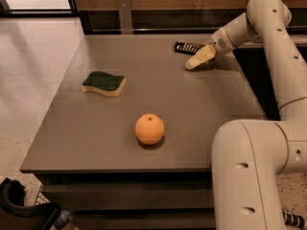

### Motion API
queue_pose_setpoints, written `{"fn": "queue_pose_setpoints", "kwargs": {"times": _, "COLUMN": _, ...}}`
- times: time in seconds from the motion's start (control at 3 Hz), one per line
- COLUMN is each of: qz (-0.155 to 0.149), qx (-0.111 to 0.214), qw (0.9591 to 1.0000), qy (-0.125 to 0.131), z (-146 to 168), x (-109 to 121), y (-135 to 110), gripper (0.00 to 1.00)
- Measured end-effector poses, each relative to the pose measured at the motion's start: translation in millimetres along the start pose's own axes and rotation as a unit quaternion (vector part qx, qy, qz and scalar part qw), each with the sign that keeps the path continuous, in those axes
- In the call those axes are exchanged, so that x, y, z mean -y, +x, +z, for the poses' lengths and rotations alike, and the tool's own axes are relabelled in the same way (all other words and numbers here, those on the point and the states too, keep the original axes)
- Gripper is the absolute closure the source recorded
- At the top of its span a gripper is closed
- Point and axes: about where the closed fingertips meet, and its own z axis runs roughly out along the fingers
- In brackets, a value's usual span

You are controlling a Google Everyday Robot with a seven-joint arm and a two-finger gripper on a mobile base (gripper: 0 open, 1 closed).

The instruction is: Move rxbar chocolate near orange

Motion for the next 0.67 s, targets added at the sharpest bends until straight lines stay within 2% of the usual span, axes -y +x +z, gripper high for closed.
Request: {"fn": "queue_pose_setpoints", "kwargs": {"times": 0.67, "qz": 0.000, "qx": 0.000, "qw": 1.0000, "qy": 0.000, "z": -0.3, "x": -0.2, "y": -0.3, "gripper": 0.00}}
